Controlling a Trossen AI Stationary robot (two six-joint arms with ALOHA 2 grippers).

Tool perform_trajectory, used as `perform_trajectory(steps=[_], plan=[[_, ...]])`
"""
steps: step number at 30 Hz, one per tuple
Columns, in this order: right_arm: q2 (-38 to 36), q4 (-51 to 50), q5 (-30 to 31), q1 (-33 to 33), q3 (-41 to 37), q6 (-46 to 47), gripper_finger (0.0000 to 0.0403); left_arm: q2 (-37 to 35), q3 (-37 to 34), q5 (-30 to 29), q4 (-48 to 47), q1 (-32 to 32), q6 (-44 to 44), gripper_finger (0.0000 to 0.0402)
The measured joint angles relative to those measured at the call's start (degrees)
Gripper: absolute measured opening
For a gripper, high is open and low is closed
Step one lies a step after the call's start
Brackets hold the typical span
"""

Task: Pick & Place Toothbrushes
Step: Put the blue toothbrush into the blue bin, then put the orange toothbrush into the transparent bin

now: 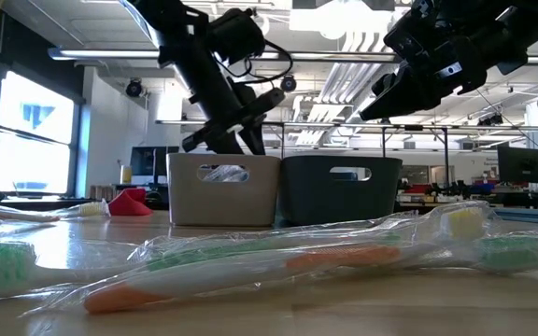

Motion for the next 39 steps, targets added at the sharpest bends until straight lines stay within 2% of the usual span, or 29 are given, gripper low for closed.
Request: perform_trajectory(steps=[7,17,21,30,39], plan=[[0.0,0.0,0.0,0.0,0.0,-0.1,0.0002,-0.7,0.0,1.9,1.8,0.0,5.7,0.0141],[0.0,0.0,0.0,0.0,0.0,-0.1,0.0002,-7.9,0.0,0.7,-1.0,-1.3,11.7,0.0141],[0.0,-0.1,0.0,0.0,0.0,0.0,0.0002,-11.9,0.1,-3.6,-7.0,-4.4,13.1,0.0141],[0.0,-0.3,0.0,0.0,0.0,0.0,0.0002,-19.1,0.0,-17.8,-21.4,-15.8,6.0,0.0141],[0.0,-0.6,0.0,0.0,0.0,0.0,0.0002,-20.7,0.0,-29.9,-28.3,-29.0,-1.1,0.0141]])
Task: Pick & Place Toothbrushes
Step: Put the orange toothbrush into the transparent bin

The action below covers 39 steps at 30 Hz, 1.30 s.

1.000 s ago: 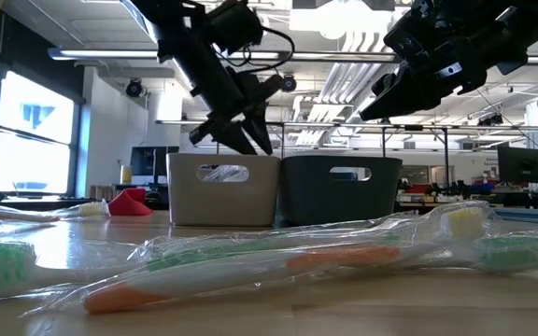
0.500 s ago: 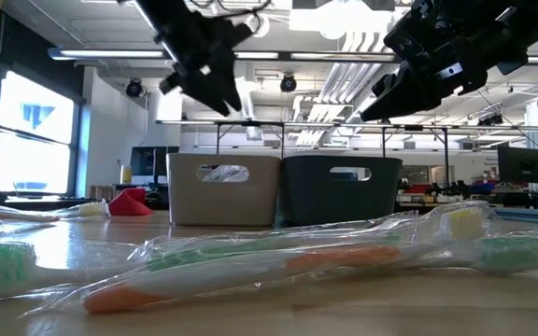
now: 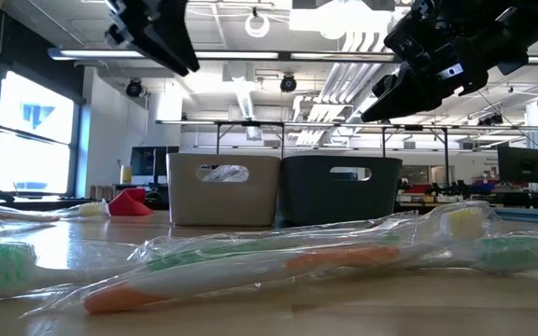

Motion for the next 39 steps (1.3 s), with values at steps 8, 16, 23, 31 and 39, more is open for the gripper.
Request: perform_trajectory(steps=[8,16,23,31,39], plan=[[0.0,0.0,0.0,0.0,0.0,0.0,0.0002,0.0,0.0,-6.3,-12.6,-5.8,-18.9,0.0141],[0.0,0.1,0.0,0.0,0.0,0.0,0.0002,0.0,0.0,-1.2,-10.2,-7.8,-20.1,0.0141],[0.0,0.1,0.0,0.0,0.0,-0.3,0.0002,0.1,0.0,2.8,-7.0,-7.7,-18.0,0.0141],[0.0,0.1,0.0,0.0,0.0,-0.3,0.0002,0.1,0.0,3.5,-3.8,-7.7,-15.2,0.0141],[0.0,0.1,0.0,0.0,0.0,-0.4,0.0002,0.1,0.0,4.4,-2.7,-7.7,-15.2,0.0141]])
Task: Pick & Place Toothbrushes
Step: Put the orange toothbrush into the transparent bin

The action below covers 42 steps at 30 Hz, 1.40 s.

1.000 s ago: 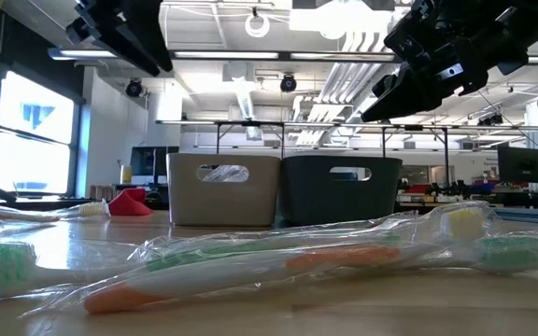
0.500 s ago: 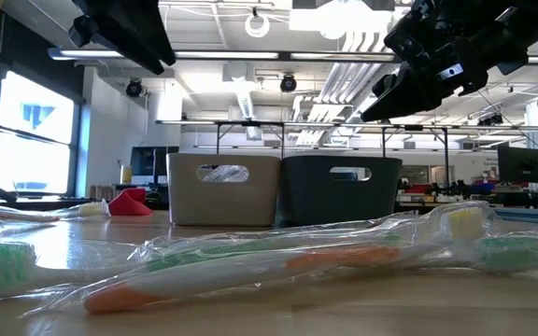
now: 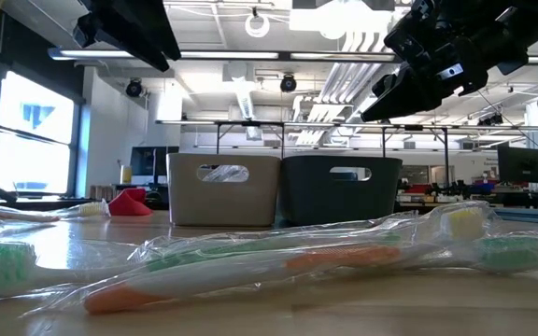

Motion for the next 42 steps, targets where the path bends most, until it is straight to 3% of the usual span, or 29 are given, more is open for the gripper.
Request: perform_trajectory(steps=[11,16,24,31,42], plan=[[0.0,0.0,0.0,0.0,0.0,0.0,0.0002,0.0,0.0,-2.4,4.4,2.4,-0.5,0.0141],[0.0,0.0,0.0,0.0,0.0,0.0,0.0002,0.0,0.0,10.0,1.5,6.3,1.5,0.0141],[0.0,0.0,0.0,0.0,0.0,0.0,0.0002,0.0,0.0,25.9,-15.4,11.9,0.9,0.0141],[0.0,0.0,0.0,0.0,0.0,0.0,0.0002,0.0,0.0,30.0,-26.0,13.7,7.5,0.0141],[0.0,0.0,0.0,0.0,0.0,0.0,0.0002,0.0,-4.7,30.4,-26.6,15.5,8.7,0.0141]])
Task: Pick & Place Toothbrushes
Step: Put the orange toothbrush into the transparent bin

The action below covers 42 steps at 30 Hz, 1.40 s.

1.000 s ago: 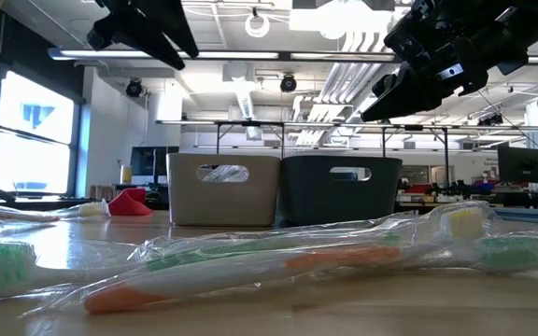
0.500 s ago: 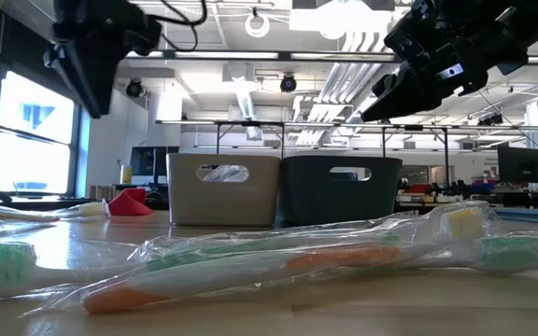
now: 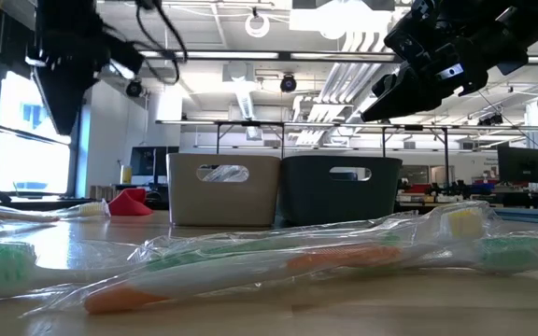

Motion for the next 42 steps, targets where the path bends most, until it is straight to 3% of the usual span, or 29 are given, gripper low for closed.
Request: perform_trajectory(steps=[4,11,25,30,42], plan=[[0.0,0.0,0.0,0.0,0.0,0.0,0.0002,0.0,-4.9,2.2,0.8,3.8,1.9,0.0141],[0.0,0.0,0.0,0.0,0.0,0.0,0.0002,0.0,-11.7,4.5,13.4,9.7,11.4,0.0141],[0.0,0.0,0.0,0.0,0.0,0.0,0.0002,0.0,-13.1,5.4,17.6,20.7,22.7,0.0141],[0.0,0.0,0.0,0.0,0.0,0.0,0.0002,0.0,-13.7,5.6,18.8,22.6,24.1,0.0141],[0.0,0.0,0.0,0.0,0.0,0.0,0.0002,-0.1,-24.3,9.8,27.5,22.5,22.0,0.0141]])
